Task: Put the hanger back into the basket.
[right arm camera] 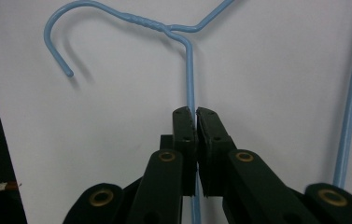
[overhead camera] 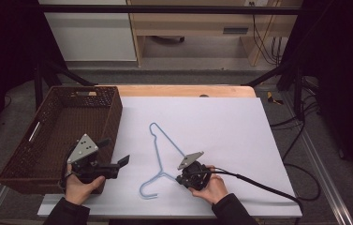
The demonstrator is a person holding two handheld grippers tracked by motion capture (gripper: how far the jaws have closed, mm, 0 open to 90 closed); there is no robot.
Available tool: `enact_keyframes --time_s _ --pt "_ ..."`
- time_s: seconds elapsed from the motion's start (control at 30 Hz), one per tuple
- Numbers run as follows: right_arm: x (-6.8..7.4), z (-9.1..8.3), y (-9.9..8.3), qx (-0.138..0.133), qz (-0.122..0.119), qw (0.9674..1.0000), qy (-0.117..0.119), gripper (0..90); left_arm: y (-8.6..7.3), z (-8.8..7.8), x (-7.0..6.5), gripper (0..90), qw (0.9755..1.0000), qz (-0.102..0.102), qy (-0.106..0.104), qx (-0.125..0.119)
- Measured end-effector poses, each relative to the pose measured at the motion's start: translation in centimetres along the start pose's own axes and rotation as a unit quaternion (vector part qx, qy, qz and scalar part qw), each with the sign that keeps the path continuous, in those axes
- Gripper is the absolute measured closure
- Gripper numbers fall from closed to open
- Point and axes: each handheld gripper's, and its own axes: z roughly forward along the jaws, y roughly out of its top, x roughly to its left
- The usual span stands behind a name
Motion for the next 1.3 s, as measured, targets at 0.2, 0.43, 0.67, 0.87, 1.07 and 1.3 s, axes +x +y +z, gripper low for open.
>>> enact_keyframes --time_s 0.2,0.43,0.67,0.87,1.07,1.3 --pt "-0.1 -0.8 0.2 -0.017 0.008 0.9998 0.012 87.7 -0.3 0.7 -0.5 6.9 0.9999 0.003 -0.008 0.01" --pt "-0.4 -1.6 0.2 -0.036 0.014 0.9991 0.018 87.7 -0.4 1.2 -1.0 6.9 0.9997 0.008 -0.015 0.018" --pt "-0.8 -2.4 0.2 -0.055 0.023 0.9978 0.027 87.7 -0.7 1.8 -1.8 6.9 0.9992 0.012 -0.027 0.026" --pt "-0.8 -2.9 0.3 -0.061 0.028 0.9974 0.026 87.8 -0.9 2.3 -2.1 6.9 0.9989 0.012 -0.032 0.032" --pt "-0.9 -3.2 0.4 -0.068 0.028 0.9969 0.028 87.8 -1.1 2.6 -2.6 6.8 0.9984 0.014 -0.041 0.038" --pt "-1.2 -3.8 0.4 -0.085 0.035 0.9953 0.031 87.8 -1.3 2.5 -2.9 6.3 0.9983 0.009 -0.049 0.031"
